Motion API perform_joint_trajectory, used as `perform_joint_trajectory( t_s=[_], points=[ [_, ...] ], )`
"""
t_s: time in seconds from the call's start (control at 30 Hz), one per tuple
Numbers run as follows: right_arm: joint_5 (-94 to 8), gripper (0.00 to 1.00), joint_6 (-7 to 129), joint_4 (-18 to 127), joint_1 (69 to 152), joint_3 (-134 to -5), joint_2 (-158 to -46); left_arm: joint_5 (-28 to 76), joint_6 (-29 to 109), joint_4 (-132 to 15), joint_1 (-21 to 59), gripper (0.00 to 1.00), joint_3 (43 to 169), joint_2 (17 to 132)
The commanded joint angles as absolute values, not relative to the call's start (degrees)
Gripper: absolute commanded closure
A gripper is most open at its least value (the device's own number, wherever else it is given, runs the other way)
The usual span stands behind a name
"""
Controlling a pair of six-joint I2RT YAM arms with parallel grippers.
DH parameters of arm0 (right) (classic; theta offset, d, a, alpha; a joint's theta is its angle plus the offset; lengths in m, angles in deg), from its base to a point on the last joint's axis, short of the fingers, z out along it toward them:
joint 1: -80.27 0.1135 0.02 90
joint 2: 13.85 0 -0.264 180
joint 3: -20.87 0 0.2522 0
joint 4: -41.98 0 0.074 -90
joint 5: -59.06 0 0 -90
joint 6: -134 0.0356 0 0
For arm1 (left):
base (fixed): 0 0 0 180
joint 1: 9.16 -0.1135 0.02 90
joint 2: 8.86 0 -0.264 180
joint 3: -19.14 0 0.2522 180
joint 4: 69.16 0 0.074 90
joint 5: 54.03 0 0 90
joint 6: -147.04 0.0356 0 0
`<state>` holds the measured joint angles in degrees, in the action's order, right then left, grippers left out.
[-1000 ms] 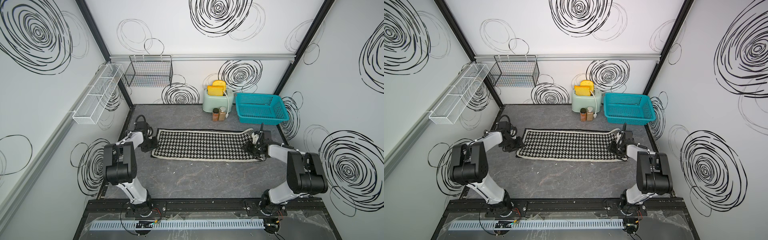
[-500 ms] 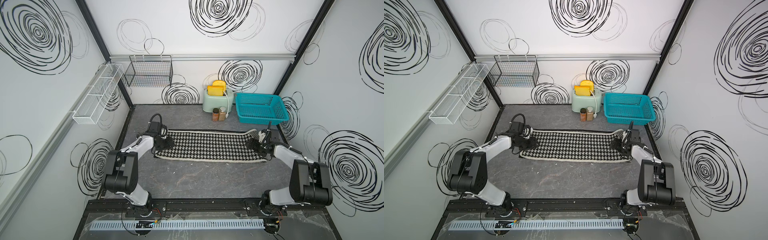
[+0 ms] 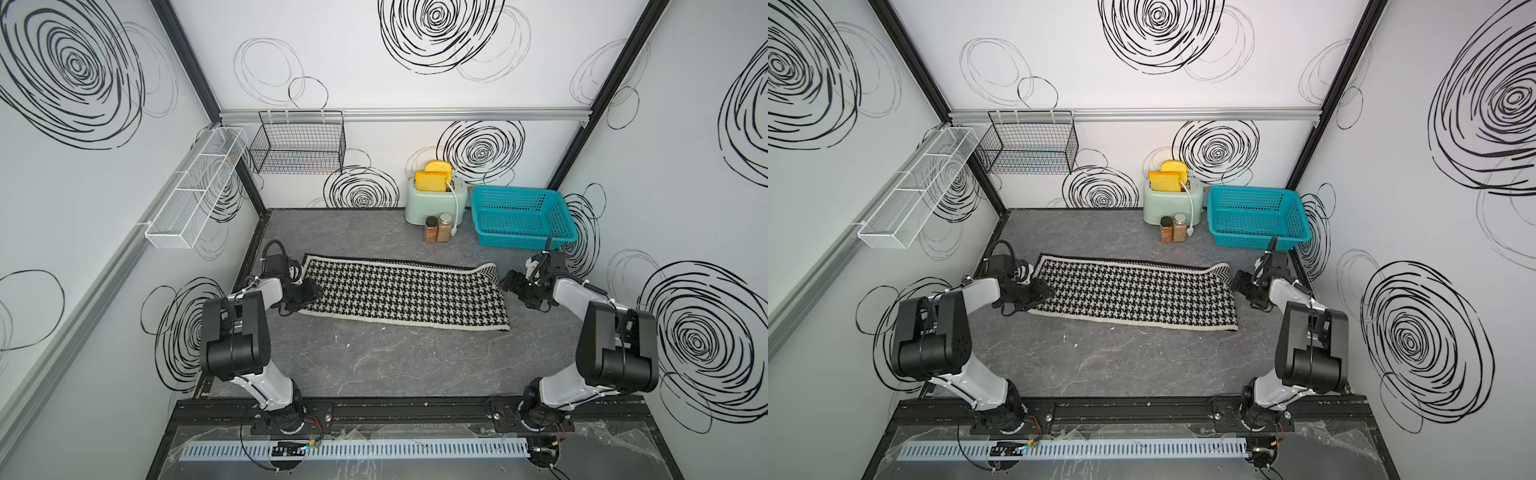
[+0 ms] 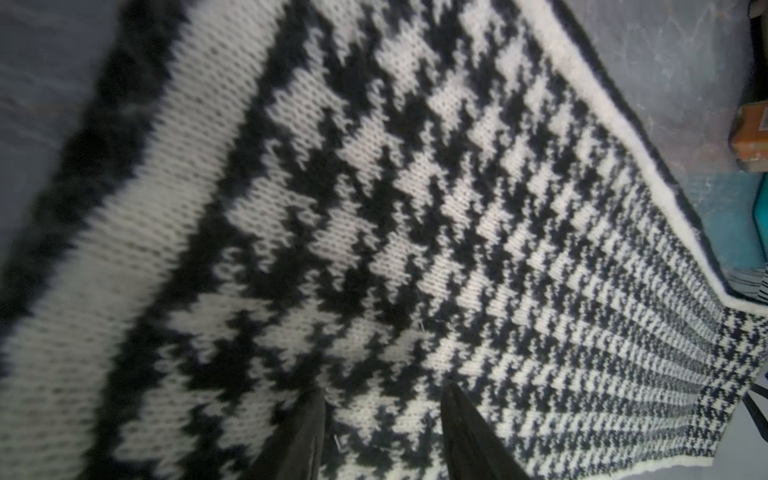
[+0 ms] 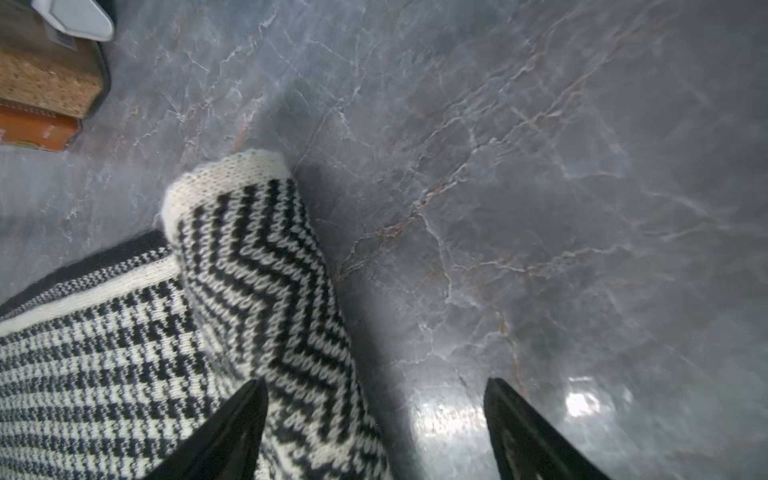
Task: Roll up the scarf and place it into the basket
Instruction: Flatten out the scarf at the center of the board, then fold the scarf at the center of the board.
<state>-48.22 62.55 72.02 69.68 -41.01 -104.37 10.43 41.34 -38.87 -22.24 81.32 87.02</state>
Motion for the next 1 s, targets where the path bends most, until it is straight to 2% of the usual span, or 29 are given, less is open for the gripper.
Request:
perform_joint_trajectory(
  t_s=[0.0,0.2,0.4,0.57,0.6,0.67,0.73,0.97],
  points=[
    [-51.6,0.17,61.3,70.9,71.7,-42.5,-107.0,12.6,41.3,-37.4,-22.4,0.49,81.2,88.9],
    [-53.7,0.25,62.4,68.4,73.7,-42.2,-111.8,12.8,41.4,-36.7,-22.8,0.49,80.9,88.5],
    [-53.7,0.43,62.0,68.8,74.6,-41.3,-111.8,12.5,41.4,-36.6,-22.8,0.49,80.8,87.9],
    [-54.5,0.66,62.0,68.2,74.4,-39.0,-110.6,12.5,41.4,-36.5,-22.8,0.49,79.8,86.9],
    [-54.7,0.72,62.1,68.2,74.3,-38.7,-110.4,12.4,41.2,-36.5,-22.8,0.49,79.7,86.8],
    [-54.9,0.91,62.2,68.5,73.7,-38.7,-109.7,12.2,40.9,-36.5,-22.6,0.49,79.6,86.4],
    [-54.7,1.0,62.2,69.6,73.0,-39.6,-108.7,12.2,40.8,-36.4,-22.0,0.49,79.6,85.8],
    [-50.2,1.0,62.6,74.7,72.0,-43.4,-101.0,14.0,40.1,-33.6,-18.8,0.47,82.6,81.2]
  ],
)
